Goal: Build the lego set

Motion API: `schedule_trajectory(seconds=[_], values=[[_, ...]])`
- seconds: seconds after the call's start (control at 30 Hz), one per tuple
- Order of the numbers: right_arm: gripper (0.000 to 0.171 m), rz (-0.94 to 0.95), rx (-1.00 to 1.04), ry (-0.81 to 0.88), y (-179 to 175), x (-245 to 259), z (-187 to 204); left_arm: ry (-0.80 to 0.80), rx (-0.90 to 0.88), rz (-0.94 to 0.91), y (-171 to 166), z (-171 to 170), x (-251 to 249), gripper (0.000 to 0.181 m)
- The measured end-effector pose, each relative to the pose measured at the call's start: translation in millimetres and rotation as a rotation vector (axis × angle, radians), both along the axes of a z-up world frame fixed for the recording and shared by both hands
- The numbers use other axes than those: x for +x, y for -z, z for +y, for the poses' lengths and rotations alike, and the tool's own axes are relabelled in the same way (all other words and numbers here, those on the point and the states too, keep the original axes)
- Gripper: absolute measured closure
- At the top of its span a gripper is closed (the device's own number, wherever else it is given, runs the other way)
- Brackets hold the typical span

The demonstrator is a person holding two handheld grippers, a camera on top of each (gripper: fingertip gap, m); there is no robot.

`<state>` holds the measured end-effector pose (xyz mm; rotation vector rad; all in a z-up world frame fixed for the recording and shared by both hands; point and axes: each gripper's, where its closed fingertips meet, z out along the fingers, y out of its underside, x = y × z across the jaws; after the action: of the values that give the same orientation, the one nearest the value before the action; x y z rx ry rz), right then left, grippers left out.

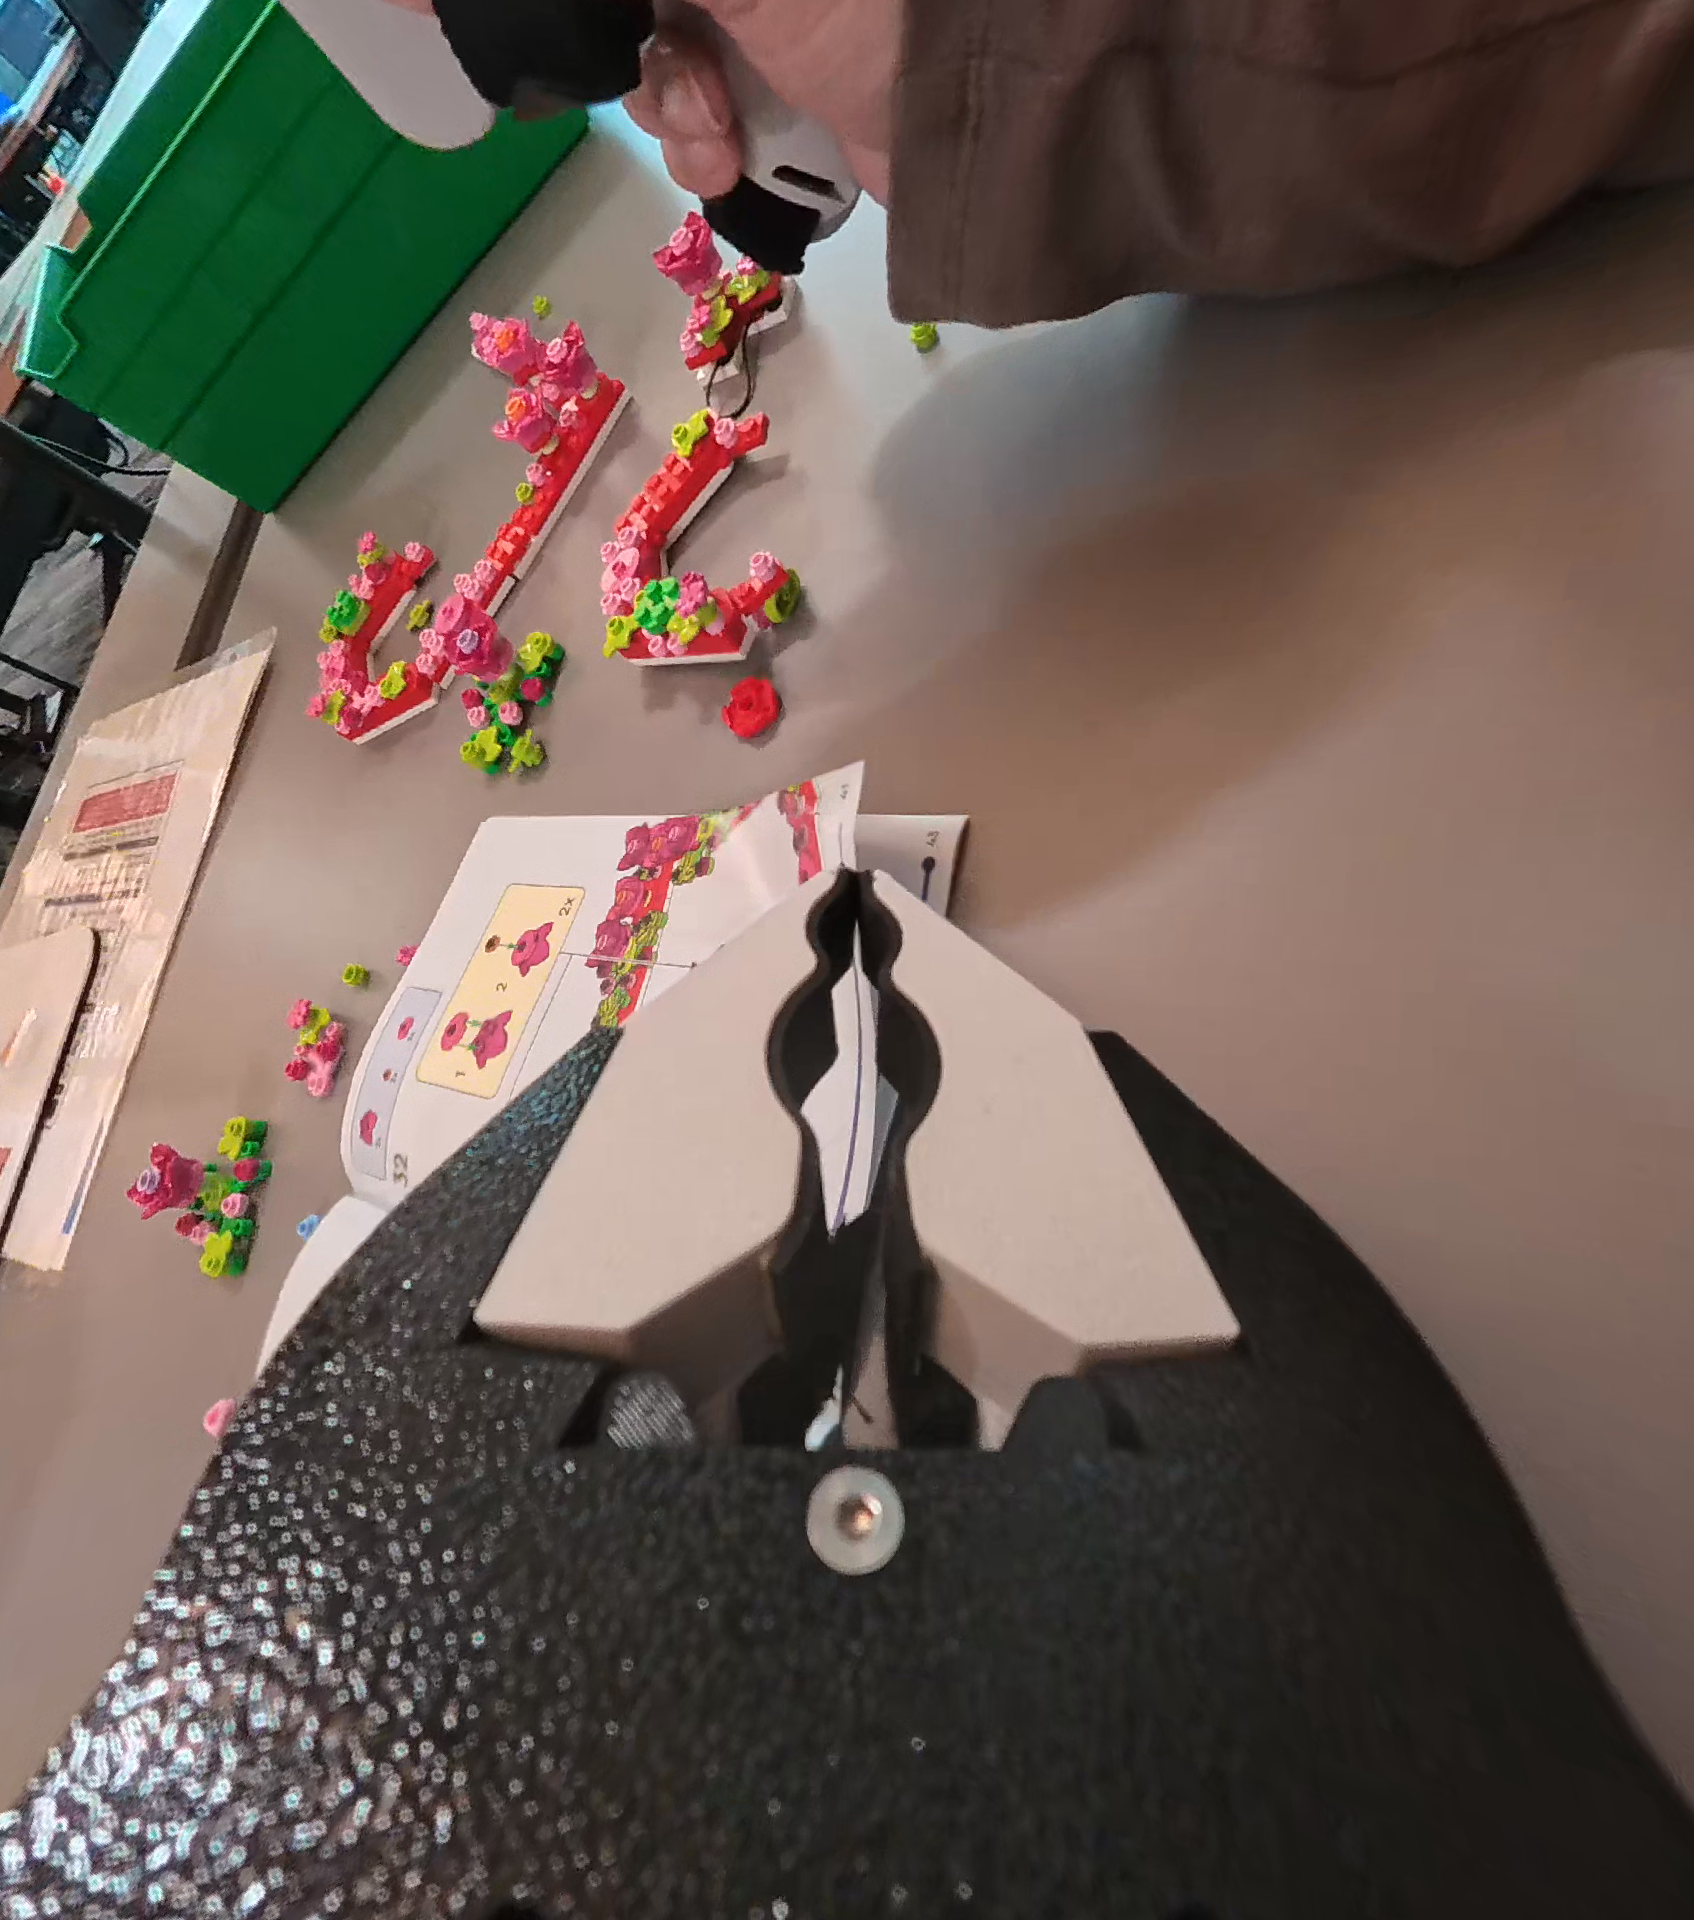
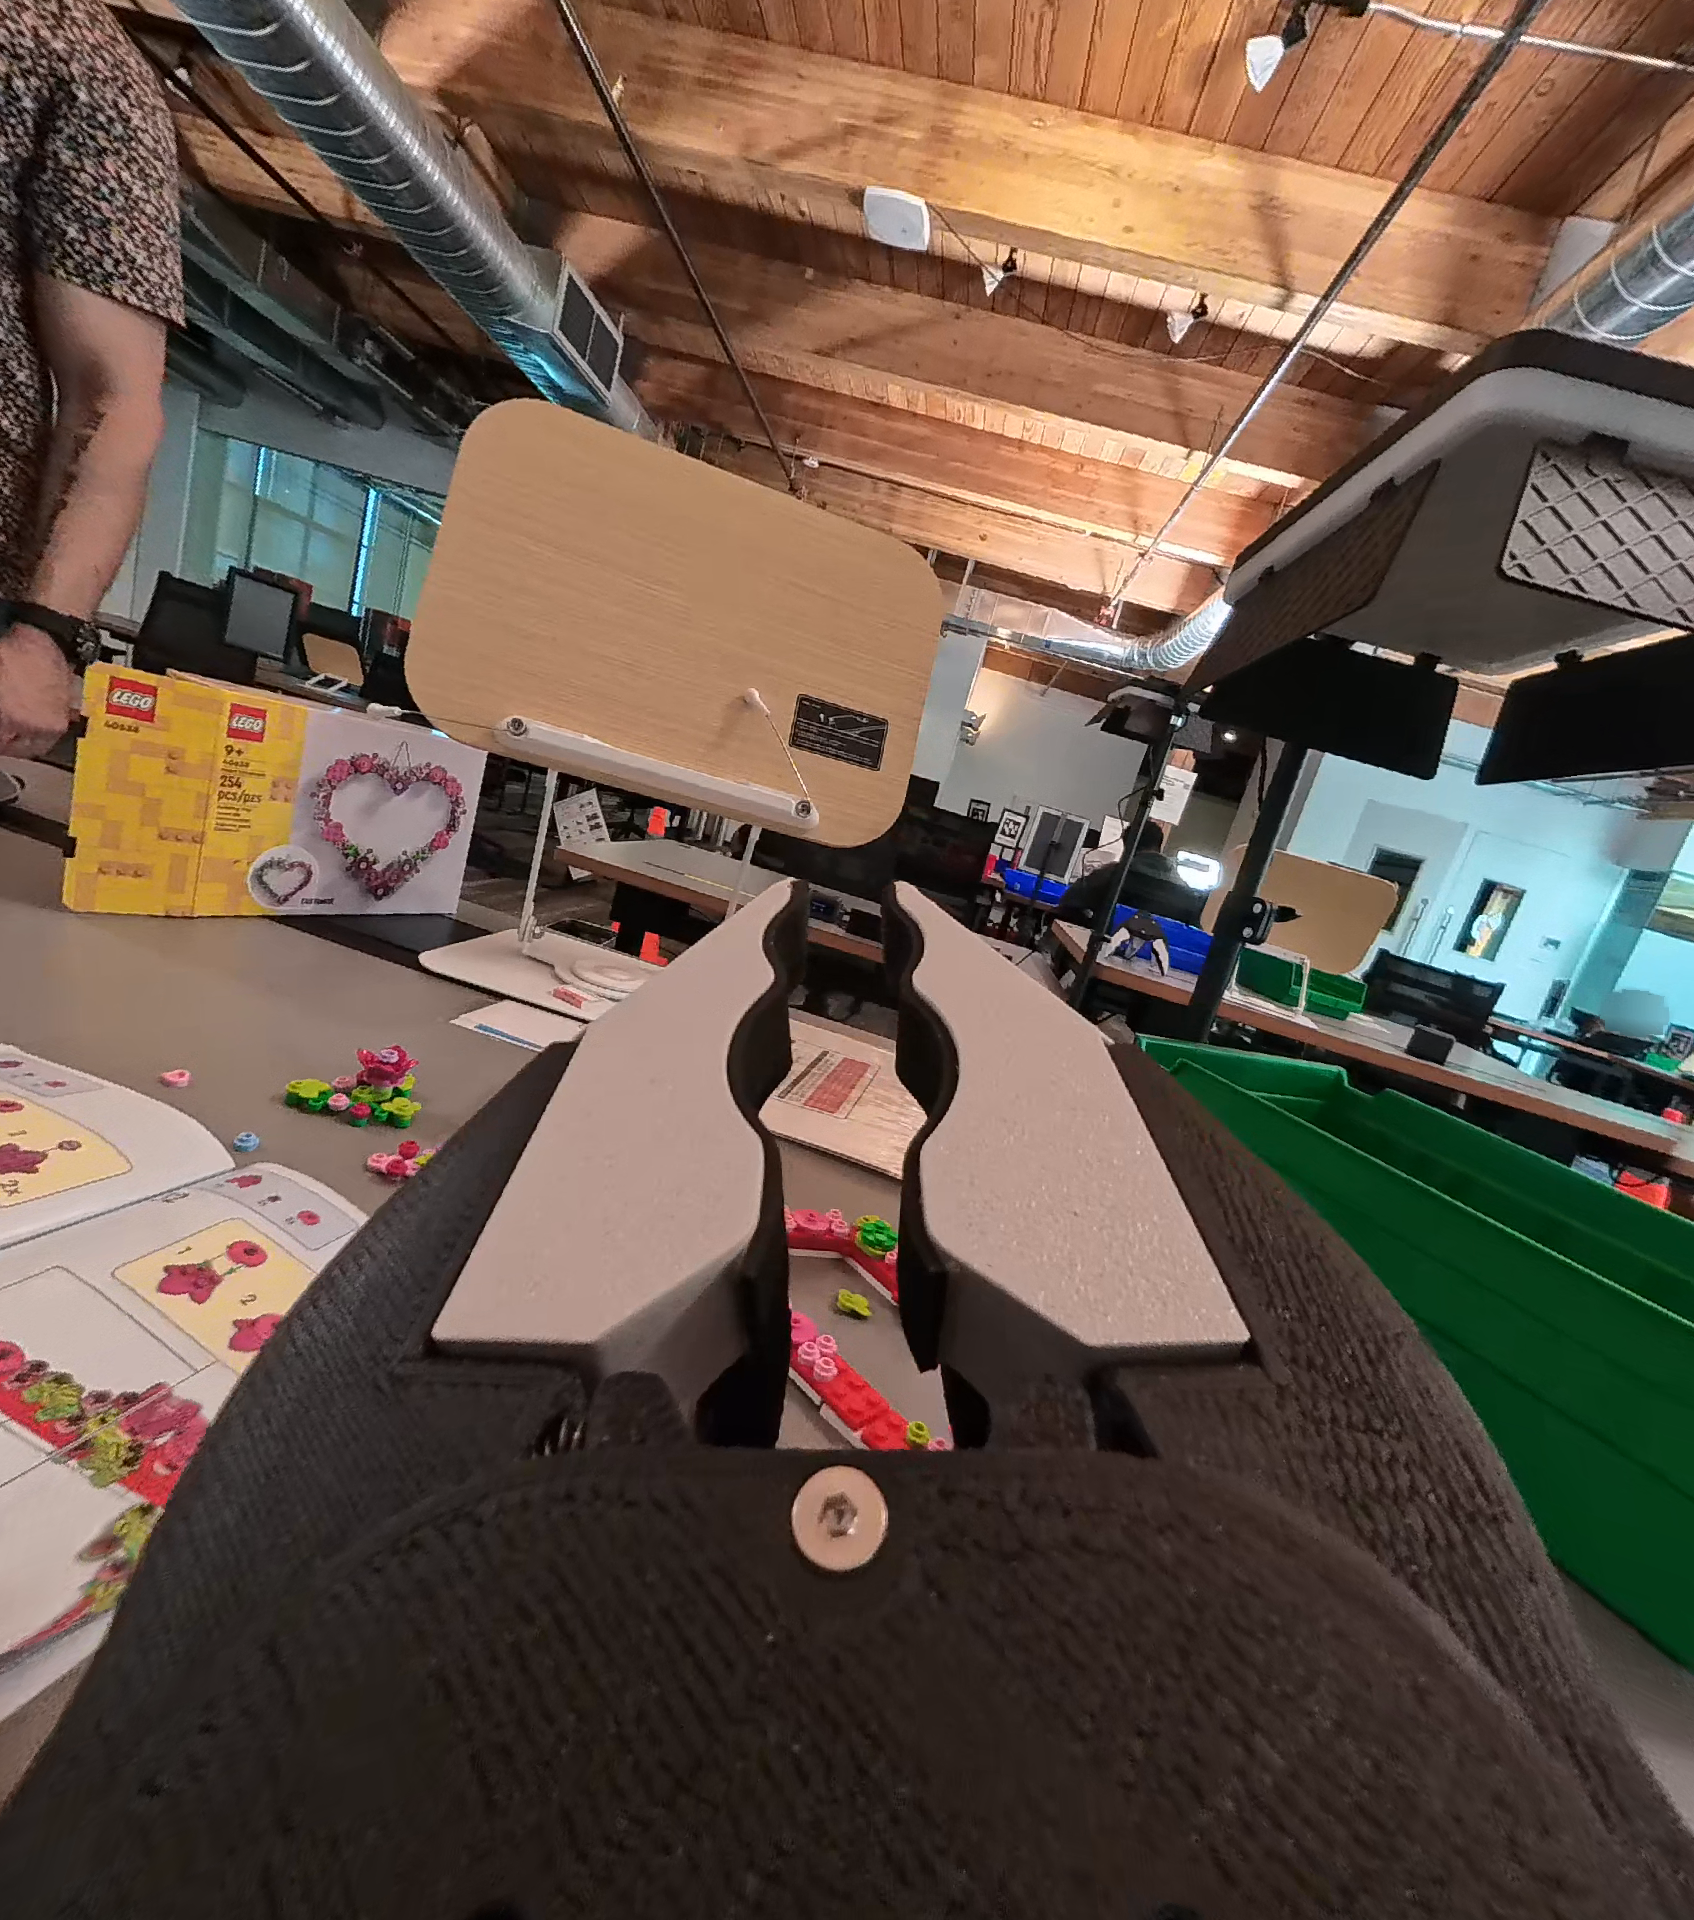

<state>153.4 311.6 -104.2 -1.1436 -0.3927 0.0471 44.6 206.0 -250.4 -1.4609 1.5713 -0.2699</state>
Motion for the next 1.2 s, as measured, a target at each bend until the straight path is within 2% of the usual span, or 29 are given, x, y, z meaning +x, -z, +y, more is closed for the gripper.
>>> schedule_trajectory(seconds=[0.17,0.3,0.33,0.4,0.47,0.6,0.73,0.83,1.2], values=[[0.159,0.002,-0.001,-0.002,0,0,0,-0.027,-0.005,-0.016,-1,7,7,0.181],[0.159,0.014,-0.005,-0.002,0,2,0,-0.047,-0.063,-0.144,-18,6,11,0.181],[0.159,0.020,-0.005,-0.003,0,3,1,-0.064,-0.075,-0.188,-26,8,9,0.172],[0.159,0.033,-0.009,-0.010,0,3,1,-0.152,-0.086,-0.289,-45,21,-3,0.171],[0.159,0.040,-0.013,-0.015,0,2,1,-0.323,-0.123,-0.329,-48,46,-28,0.173],[0.159,0.034,-0.015,-0.021,0,0,1,-0.676,-0.140,-0.169,-20,88,-92,0.181],[0.159,0.035,-0.018,-0.025,1,-1,1,-0.923,-0.202,-0.083,2,99,-136,0.181],[0.159,0.032,-0.023,-0.029,1,-2,1,-0.991,-0.239,-0.030,14,96,-151,0.181],[0.159,0.027,-0.024,-0.030,2,-2,1,-1.041,-0.325,0.040,28,77,-165,0.181]])
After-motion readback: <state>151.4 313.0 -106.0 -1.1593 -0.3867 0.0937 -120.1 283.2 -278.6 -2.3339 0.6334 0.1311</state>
